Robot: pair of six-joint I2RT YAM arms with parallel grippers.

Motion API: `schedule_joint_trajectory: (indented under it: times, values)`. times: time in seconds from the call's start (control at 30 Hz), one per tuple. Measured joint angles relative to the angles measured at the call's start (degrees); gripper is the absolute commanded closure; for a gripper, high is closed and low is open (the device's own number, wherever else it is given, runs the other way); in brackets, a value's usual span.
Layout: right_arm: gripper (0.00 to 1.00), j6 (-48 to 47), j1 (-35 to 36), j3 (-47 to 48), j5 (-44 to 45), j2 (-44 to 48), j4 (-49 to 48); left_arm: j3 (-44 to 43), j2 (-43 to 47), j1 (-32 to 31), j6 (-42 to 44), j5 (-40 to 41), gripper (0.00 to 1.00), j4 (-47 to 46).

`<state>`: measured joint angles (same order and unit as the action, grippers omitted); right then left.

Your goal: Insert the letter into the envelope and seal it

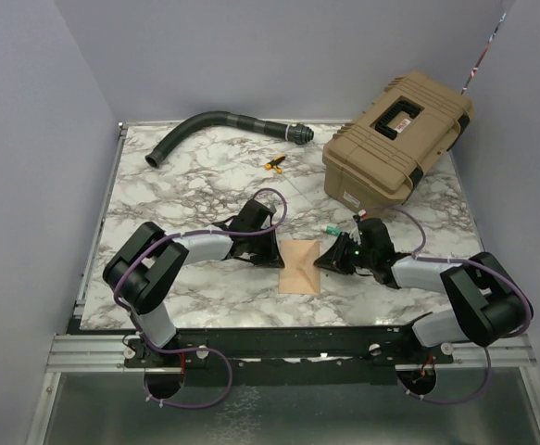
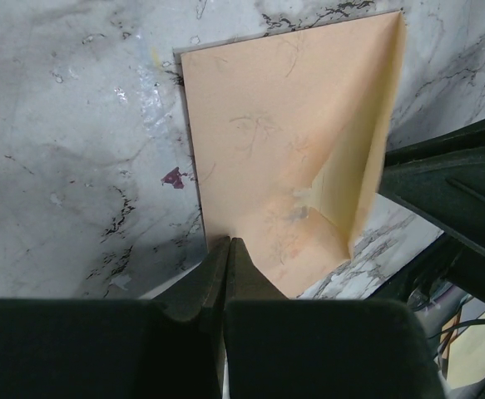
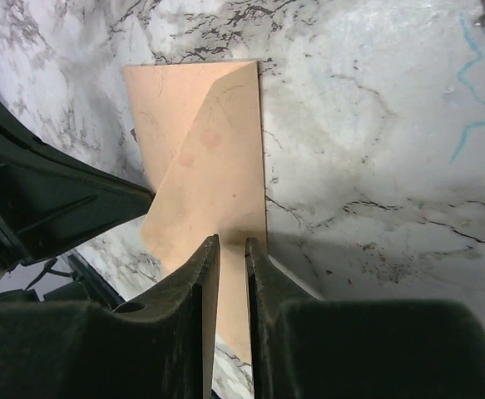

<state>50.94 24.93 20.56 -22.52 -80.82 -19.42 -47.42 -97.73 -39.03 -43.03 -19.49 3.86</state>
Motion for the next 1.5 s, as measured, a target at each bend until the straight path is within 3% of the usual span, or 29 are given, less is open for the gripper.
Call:
schedule_joint_trajectory:
  times: [0.23,0.73,1.0,1.23,1.5]
  values:
    - [0.74,-2.47,5.01,5.11,5.4,-1.68,6.75,0.0,0.0,0.0,0.0,-0.02,1.0,0.0]
    - [0.73,-6.05,19.5,21.64,27.58,-8.87,24.63,0.0,0.0,0.0,0.0,0.0,1.0,-0.02]
    - [0.82,-6.64,26.25,31.3,41.51,-15.08,36.3,0.02,0.0,0.0,0.02,0.0,1.0,0.0]
    - [0.76,-5.97,29.03,32.81,46.8,-16.63,38.47,0.04,0.0,0.0,0.0,0.0,1.0,-0.02]
    - [0.75,-5.99,29.81,28.52,47.93,-14.73,33.51,0.09,-0.11,0.02,-0.52,0.0,1.0,-0.13]
